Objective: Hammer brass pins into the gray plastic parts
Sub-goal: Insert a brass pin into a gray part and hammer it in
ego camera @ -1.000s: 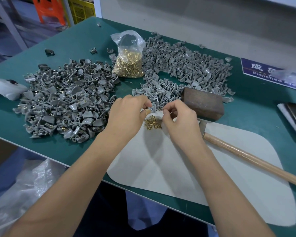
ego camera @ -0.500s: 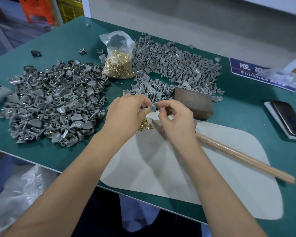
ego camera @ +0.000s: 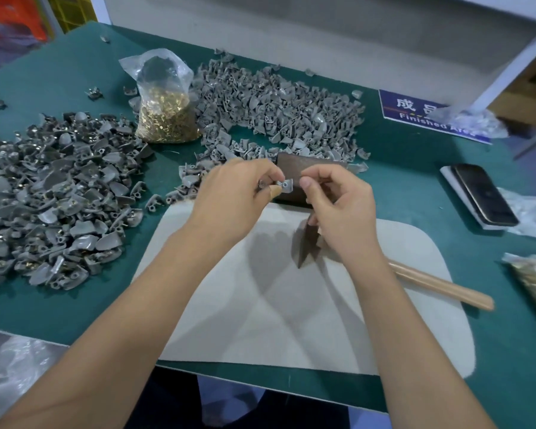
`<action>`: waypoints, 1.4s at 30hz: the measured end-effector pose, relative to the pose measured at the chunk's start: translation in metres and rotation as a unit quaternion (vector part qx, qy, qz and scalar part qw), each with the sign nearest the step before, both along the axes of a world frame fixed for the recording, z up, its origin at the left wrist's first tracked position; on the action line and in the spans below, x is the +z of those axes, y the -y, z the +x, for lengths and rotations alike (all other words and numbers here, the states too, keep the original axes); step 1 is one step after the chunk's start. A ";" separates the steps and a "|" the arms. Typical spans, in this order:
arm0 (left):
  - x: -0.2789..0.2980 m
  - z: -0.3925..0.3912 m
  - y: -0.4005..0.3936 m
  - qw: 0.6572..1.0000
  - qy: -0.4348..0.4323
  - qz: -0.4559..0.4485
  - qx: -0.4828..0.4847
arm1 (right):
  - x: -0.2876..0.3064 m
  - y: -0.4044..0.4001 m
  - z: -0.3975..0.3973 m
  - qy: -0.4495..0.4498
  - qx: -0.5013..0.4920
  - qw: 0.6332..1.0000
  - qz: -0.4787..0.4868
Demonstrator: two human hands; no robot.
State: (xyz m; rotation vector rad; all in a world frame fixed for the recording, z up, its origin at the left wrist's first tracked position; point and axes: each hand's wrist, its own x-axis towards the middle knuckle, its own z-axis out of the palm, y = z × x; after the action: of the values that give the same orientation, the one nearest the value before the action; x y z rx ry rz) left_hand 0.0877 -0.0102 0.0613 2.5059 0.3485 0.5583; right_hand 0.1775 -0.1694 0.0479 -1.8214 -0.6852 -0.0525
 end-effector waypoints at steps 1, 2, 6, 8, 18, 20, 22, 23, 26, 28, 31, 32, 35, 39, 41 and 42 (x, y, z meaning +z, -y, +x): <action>0.001 0.005 0.002 1.000 0.001 0.001 -0.005 | 0.001 0.003 0.004 -0.008 -0.007 1.000 0.004; 0.001 0.011 0.005 1.000 0.001 0.002 -0.009 | 0.003 0.007 0.009 -0.016 -0.016 1.000 0.010; 0.005 0.037 0.015 1.000 0.005 0.018 -0.017 | 0.007 0.020 0.032 0.002 -0.065 0.998 -0.006; 0.006 0.049 0.018 1.000 0.000 0.025 -0.013 | 0.009 0.021 0.040 0.036 -0.075 0.996 -0.030; -0.013 0.078 0.018 0.998 0.007 -0.008 -0.054 | -0.005 0.012 0.053 0.108 -0.059 0.980 -0.158; -0.016 0.076 0.019 0.998 0.030 -0.025 -0.059 | -0.006 0.012 0.052 0.110 -0.068 0.979 -0.160; -0.020 0.074 0.019 0.997 0.040 -0.038 -0.058 | -0.007 0.010 0.050 0.113 -0.075 0.978 -0.161; -0.022 0.073 0.019 0.996 0.042 -0.049 -0.057 | -0.008 0.009 0.048 0.115 -0.077 0.976 -0.167; -0.026 0.072 0.020 0.994 0.056 -0.079 -0.051 | -0.009 0.005 0.044 0.123 -0.088 0.971 -0.188; -0.027 0.071 0.021 0.994 0.063 -0.072 -0.043 | -0.008 0.006 0.043 0.128 -0.092 0.968 -0.194; -0.027 0.072 0.019 0.994 0.063 -0.065 -0.053 | -0.004 0.008 0.041 0.142 -0.090 0.963 -0.211; -0.028 0.072 0.018 0.994 0.062 -0.064 -0.056 | -0.002 0.008 0.039 0.155 -0.092 0.957 -0.229; -0.027 0.073 0.017 0.995 0.059 -0.052 -0.063 | 0.004 0.005 0.033 0.217 -0.113 0.921 -0.303; -0.025 0.073 0.016 0.995 0.063 -0.022 -0.072 | 0.014 0.005 0.031 0.260 -0.106 0.884 -0.374; -0.027 0.073 0.015 0.996 0.060 -0.013 -0.068 | 0.017 0.002 0.029 0.285 -0.103 0.859 -0.413; -0.027 0.073 0.016 0.996 0.059 -0.011 -0.063 | 0.018 0.000 0.029 0.298 -0.100 0.846 -0.431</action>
State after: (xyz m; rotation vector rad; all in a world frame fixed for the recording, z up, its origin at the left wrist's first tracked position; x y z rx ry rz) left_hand 0.1609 -0.0258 0.0339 2.4409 0.1513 0.6438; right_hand 0.2066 -0.1695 0.0658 -2.7927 -1.0523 -0.5490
